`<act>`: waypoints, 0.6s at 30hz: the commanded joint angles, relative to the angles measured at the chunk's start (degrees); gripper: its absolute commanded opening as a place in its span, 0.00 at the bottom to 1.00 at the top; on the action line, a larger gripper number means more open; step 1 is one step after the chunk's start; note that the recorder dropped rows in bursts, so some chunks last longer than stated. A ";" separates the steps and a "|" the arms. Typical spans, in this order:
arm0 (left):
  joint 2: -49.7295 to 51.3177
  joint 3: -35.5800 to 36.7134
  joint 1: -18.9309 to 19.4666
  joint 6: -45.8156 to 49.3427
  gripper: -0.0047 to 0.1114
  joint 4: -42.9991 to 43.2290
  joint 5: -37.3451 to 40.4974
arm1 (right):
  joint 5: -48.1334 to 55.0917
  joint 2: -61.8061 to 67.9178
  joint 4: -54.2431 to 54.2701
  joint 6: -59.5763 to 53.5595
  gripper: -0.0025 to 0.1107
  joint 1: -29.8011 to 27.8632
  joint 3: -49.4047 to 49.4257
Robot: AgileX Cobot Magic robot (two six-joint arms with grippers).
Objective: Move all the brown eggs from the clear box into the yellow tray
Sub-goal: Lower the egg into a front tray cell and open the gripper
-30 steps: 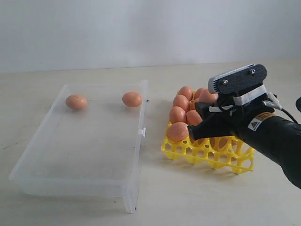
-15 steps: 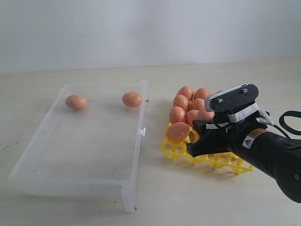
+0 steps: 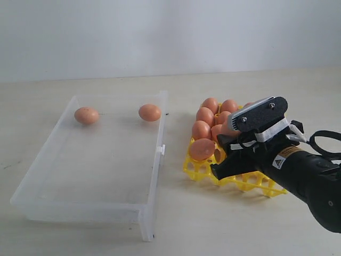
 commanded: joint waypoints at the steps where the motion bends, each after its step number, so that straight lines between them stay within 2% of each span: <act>1: -0.32 -0.23 -0.34 -0.10 0.04 -0.12 -0.35 | -2.88 1.02 -0.70 -2.58 0.02 -0.35 0.23; 12: -0.32 -0.23 -0.34 -0.10 0.04 -0.12 -0.35 | -7.19 2.71 -0.44 -4.73 0.02 -0.35 0.23; 18: -0.32 -0.23 -0.34 -0.10 0.04 -0.12 -0.35 | -6.23 5.30 -0.69 -4.73 0.02 -0.35 0.23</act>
